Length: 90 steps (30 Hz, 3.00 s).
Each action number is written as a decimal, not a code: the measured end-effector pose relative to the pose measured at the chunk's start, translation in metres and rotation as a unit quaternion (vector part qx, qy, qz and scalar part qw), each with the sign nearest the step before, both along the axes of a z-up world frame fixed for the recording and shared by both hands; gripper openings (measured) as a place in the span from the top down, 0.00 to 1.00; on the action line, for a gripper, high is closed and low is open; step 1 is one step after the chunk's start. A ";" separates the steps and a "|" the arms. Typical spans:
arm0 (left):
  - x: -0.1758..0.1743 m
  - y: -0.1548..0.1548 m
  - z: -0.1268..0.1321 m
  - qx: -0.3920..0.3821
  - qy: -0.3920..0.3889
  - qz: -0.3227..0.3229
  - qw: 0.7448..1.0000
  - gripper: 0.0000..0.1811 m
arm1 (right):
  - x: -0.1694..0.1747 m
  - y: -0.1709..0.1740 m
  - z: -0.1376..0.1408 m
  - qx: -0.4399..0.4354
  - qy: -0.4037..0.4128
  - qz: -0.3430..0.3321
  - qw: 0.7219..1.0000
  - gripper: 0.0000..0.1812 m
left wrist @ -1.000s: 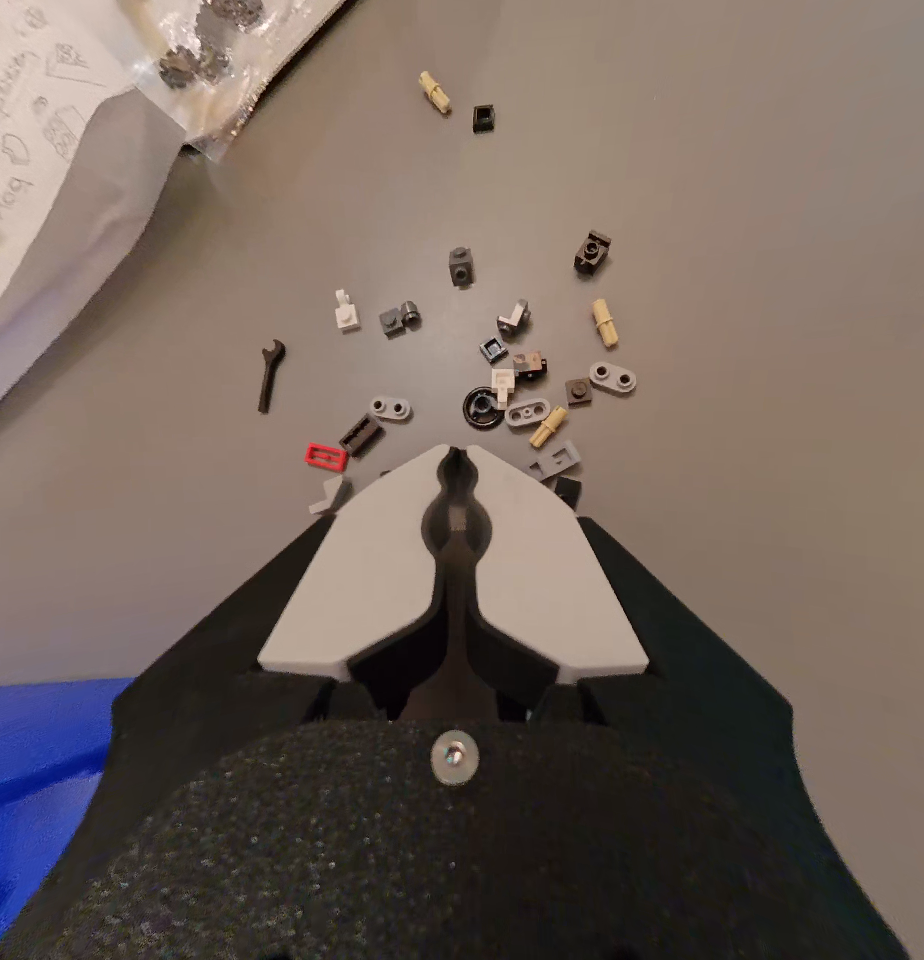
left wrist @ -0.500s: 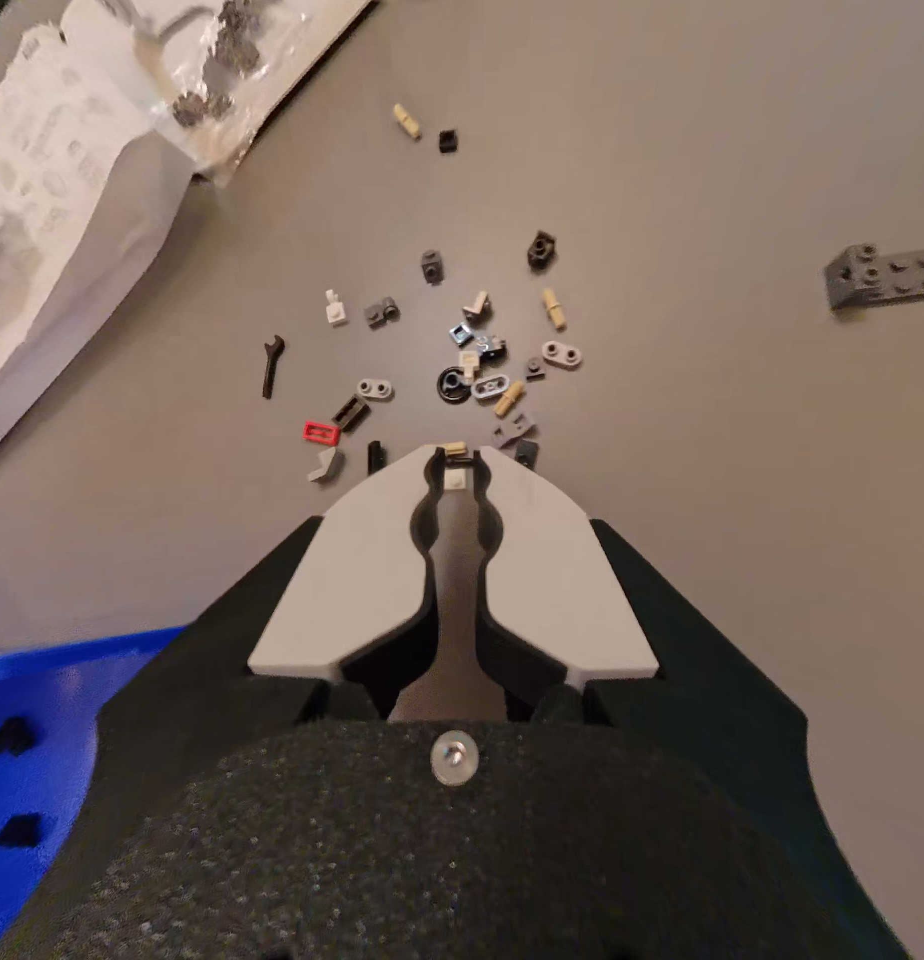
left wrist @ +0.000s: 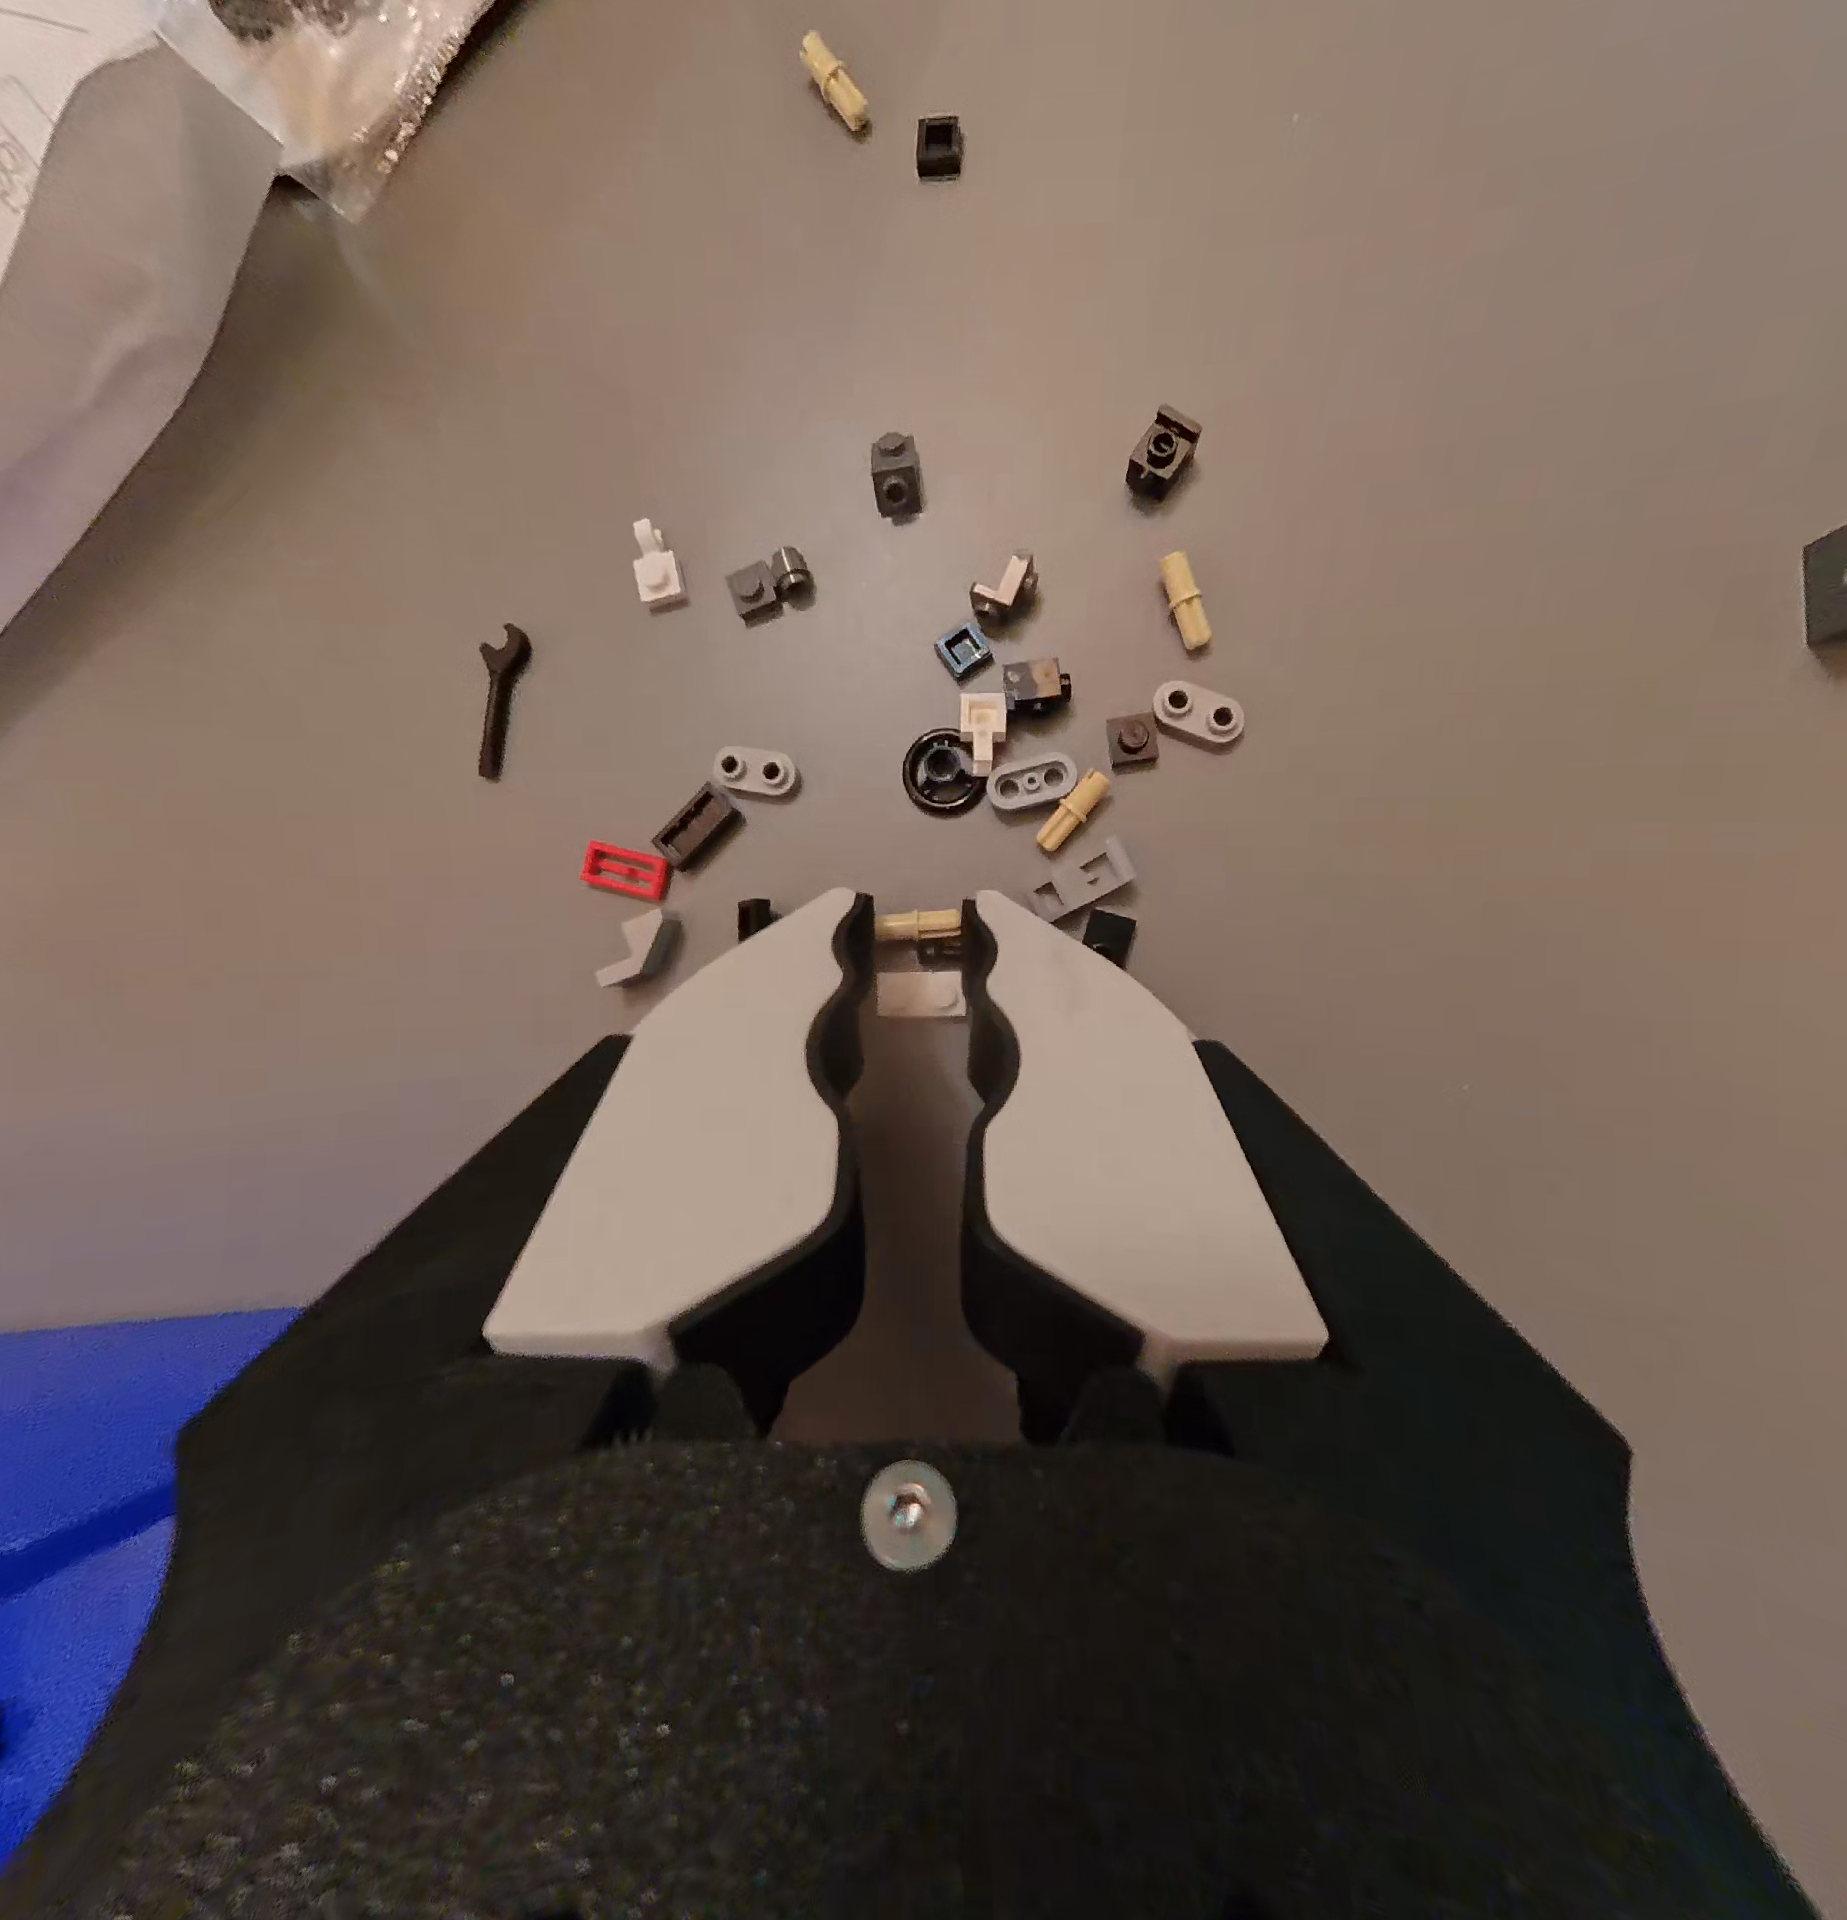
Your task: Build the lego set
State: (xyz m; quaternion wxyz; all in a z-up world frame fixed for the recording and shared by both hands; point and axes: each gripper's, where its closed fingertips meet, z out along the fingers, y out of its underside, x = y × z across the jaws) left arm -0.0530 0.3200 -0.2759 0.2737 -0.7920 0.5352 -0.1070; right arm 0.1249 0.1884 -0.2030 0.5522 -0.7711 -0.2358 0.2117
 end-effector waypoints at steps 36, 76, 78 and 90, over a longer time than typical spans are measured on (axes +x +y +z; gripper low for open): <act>0.031 -0.116 0.026 -0.064 -0.148 -0.212 0.964 0.87 | -0.114 0.102 -0.073 -0.075 -0.333 0.453 0.823 0.98; 0.041 -0.107 0.022 -0.014 -0.141 -0.186 0.972 0.89 | 0.004 -0.031 -0.072 -0.122 -0.279 0.221 0.926 0.95; 0.041 -0.107 0.023 -0.012 -0.145 -0.186 0.972 0.89 | 0.004 -0.031 -0.071 -0.122 -0.277 0.218 0.928 0.94; 0.043 -0.107 0.032 -0.002 -0.170 -0.186 0.968 0.89 | -0.014 -0.029 -0.036 -0.118 -0.203 0.141 0.962 0.84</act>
